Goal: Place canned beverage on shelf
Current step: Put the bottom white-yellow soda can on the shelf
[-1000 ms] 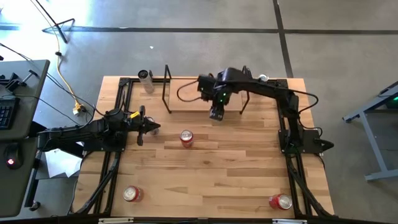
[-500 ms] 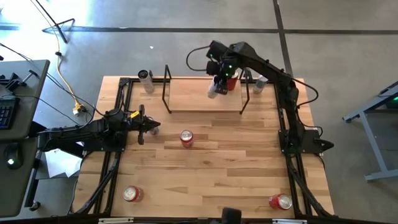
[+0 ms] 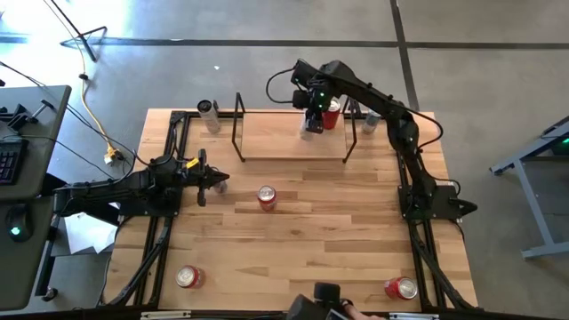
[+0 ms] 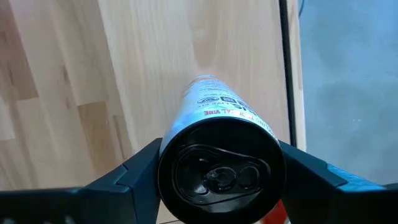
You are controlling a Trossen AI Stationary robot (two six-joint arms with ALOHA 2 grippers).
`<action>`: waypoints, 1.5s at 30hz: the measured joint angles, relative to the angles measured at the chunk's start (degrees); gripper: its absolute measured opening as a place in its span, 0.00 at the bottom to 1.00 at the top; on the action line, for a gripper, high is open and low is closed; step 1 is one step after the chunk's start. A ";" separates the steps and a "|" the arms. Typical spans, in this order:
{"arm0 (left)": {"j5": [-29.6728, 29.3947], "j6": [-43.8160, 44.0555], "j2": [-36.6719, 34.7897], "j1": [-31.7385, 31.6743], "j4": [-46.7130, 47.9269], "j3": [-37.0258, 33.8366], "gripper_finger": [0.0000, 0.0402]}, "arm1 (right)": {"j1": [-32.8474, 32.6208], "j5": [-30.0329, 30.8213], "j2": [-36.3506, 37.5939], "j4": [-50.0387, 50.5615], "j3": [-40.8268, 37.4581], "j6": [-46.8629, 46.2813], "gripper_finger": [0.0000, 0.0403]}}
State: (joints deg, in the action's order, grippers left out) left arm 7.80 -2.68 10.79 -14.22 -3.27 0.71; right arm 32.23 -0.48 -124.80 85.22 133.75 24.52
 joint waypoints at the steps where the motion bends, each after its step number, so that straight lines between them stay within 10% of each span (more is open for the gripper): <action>1: -0.01 0.07 0.00 0.00 0.01 0.00 0.00 | 0.00 -0.05 -0.04 -0.09 0.00 0.00 0.59; 23: -0.74 0.49 0.00 0.00 -0.43 0.00 0.00 | -0.02 1.87 -0.19 -3.84 0.02 0.02 0.73; 45: -1.67 -0.58 0.20 0.00 -0.39 0.02 0.00 | -6.22 19.92 6.11 -1.39 1.22 -3.18 0.71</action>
State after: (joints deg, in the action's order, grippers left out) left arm 6.13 -3.27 10.98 -14.22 -3.66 0.73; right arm 26.01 19.44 -118.69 83.83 134.98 21.34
